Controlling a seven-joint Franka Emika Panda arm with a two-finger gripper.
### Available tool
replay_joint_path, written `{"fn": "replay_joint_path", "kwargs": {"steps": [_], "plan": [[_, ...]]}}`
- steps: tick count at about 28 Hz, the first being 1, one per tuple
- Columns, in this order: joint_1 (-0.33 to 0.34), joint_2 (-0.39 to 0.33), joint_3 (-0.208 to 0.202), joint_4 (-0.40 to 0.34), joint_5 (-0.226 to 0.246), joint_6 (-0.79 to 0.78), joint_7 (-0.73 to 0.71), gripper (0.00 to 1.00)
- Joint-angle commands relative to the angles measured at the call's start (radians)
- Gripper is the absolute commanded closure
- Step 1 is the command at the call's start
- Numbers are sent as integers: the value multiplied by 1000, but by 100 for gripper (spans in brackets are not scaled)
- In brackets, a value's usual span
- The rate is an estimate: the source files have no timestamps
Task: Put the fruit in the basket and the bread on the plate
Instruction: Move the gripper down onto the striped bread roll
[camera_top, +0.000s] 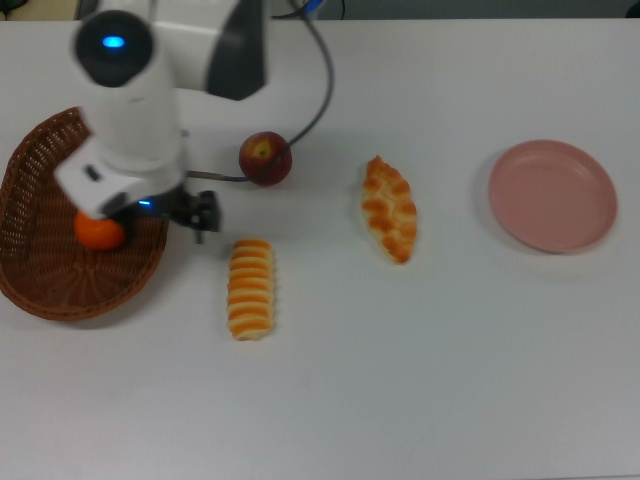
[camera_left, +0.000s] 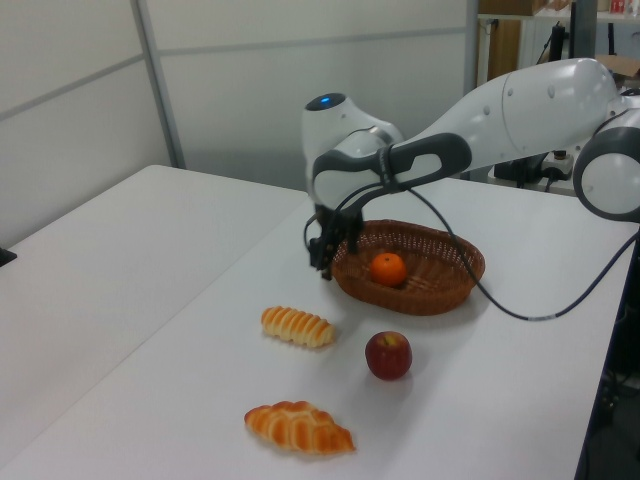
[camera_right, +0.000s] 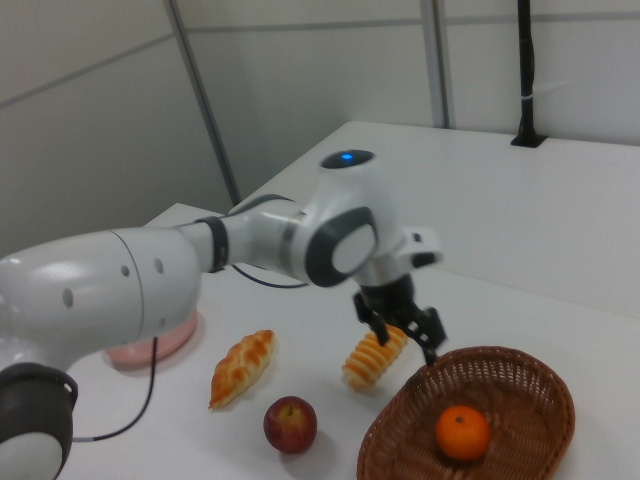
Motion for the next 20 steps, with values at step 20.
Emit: {"fn": "replay_joint_path", "kwargs": {"steps": [20], "plan": [[138, 105, -13, -29, 8, 67, 66, 31]]}}
